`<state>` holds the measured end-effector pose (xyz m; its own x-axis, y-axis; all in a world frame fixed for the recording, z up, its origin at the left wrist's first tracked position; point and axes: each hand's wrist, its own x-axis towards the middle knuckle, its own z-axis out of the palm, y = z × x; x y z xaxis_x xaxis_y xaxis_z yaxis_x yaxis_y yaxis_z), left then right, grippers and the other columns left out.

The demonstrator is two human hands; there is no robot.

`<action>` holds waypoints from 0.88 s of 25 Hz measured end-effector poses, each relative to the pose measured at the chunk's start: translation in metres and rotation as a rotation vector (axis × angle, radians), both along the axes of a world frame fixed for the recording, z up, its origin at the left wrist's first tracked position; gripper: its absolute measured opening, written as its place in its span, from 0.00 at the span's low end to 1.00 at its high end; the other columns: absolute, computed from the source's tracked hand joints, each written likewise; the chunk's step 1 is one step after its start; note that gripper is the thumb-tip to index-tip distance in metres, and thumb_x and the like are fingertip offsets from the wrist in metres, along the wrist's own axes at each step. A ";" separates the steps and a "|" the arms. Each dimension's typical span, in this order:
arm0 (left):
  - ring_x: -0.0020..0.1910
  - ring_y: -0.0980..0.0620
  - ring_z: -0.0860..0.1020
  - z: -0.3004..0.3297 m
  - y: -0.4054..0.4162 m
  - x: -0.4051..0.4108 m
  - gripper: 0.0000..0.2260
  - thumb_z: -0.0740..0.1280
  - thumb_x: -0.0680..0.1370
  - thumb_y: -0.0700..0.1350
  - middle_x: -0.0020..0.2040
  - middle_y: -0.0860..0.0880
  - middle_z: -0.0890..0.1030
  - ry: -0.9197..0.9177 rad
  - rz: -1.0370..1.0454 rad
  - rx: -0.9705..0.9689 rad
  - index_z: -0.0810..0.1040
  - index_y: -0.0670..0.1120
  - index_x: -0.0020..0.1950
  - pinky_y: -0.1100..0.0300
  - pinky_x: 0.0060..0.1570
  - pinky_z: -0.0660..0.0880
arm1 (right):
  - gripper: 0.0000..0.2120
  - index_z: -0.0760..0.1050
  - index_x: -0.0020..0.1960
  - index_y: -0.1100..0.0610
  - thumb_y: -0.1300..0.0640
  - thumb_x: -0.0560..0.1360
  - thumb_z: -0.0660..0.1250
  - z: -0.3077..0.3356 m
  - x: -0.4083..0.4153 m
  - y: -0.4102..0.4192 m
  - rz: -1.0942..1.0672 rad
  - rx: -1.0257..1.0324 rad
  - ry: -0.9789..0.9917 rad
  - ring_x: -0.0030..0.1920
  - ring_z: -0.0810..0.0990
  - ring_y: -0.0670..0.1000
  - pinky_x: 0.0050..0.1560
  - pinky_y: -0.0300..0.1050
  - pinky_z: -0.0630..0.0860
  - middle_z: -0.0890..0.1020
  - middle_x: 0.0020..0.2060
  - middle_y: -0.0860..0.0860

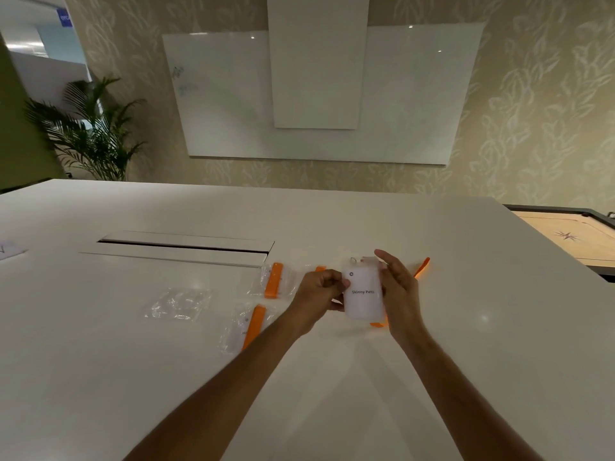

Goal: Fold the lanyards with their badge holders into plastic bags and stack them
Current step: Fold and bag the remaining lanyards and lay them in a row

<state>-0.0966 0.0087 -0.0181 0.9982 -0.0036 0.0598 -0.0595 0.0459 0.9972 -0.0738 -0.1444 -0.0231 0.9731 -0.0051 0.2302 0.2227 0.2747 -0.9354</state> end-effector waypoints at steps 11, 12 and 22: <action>0.38 0.47 0.79 0.050 0.007 -0.004 0.06 0.65 0.77 0.37 0.40 0.40 0.80 -0.121 0.014 0.092 0.78 0.35 0.47 0.57 0.36 0.80 | 0.14 0.77 0.60 0.60 0.64 0.80 0.56 0.009 0.009 -0.005 0.537 0.036 0.087 0.55 0.82 0.57 0.48 0.45 0.80 0.84 0.53 0.57; 0.39 0.47 0.80 0.053 0.006 -0.005 0.05 0.65 0.77 0.37 0.41 0.41 0.81 -0.132 0.018 0.100 0.78 0.35 0.47 0.57 0.36 0.80 | 0.14 0.76 0.60 0.62 0.66 0.78 0.57 0.009 0.008 -0.005 0.563 0.023 0.043 0.55 0.82 0.56 0.48 0.44 0.79 0.84 0.53 0.56; 0.39 0.52 0.82 0.068 0.008 -0.011 0.06 0.65 0.77 0.36 0.40 0.46 0.81 -0.265 0.174 0.159 0.79 0.42 0.41 0.59 0.35 0.80 | 0.18 0.81 0.50 0.57 0.74 0.76 0.58 0.016 -0.002 0.002 0.323 -0.214 -0.095 0.45 0.84 0.46 0.46 0.38 0.78 0.87 0.41 0.47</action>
